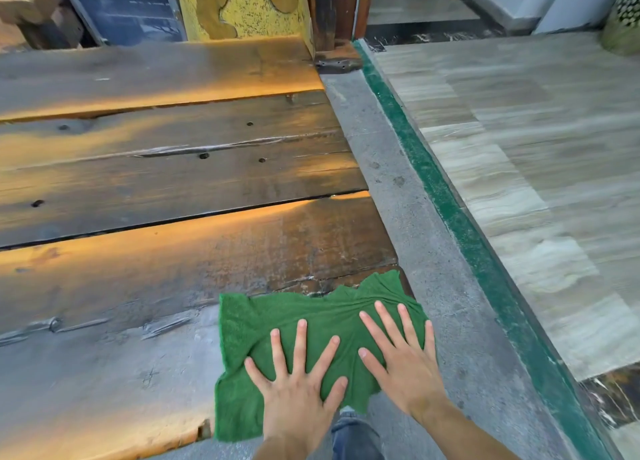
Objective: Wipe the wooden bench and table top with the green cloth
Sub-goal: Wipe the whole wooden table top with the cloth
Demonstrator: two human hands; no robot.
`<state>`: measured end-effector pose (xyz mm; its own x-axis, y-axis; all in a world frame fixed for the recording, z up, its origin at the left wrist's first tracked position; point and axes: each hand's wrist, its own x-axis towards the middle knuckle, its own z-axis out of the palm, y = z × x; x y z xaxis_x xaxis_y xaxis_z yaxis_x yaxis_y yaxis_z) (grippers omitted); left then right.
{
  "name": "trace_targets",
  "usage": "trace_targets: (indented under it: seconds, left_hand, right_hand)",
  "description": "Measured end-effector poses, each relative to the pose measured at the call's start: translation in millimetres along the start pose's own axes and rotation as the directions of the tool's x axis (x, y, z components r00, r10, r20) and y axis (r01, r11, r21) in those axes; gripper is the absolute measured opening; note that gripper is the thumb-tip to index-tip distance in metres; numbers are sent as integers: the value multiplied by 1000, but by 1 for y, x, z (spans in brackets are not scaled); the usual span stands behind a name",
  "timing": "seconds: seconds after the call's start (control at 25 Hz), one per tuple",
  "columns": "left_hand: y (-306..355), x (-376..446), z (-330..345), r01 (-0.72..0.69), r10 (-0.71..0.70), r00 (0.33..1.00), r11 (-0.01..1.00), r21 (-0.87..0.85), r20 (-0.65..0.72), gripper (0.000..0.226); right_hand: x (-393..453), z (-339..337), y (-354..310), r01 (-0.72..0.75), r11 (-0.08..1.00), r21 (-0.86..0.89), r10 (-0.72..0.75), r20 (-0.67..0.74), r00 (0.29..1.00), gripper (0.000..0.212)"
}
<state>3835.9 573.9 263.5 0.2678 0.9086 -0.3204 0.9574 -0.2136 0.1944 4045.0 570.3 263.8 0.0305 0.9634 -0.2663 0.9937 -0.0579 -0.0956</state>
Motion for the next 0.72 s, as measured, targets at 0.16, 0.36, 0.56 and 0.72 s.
trace_targets:
  seconds: [0.16,0.36,0.56,0.72]
  left_hand:
    - [1,67,-22,25,-25,999,1000,-5,-36,65]
    - [-12,201,-62,97,-93,992,994,46,-86,62]
    - [-35,359,-122,142,-133,981,988,56,-141,60]
    - [-48,476,-169,208,-199,967,977,38,-160,57]
  right_hand:
    - [66,-15,3,4,1000,11,-4,-6,1000,63]
    - [221,-57,1,87,993,82,-83,-46,995,62]
    - [385,-102,-8,100,988,114,-88,-111,990,63]
    - [512,-131,-13,71,984,163,-53,-114,992,62]
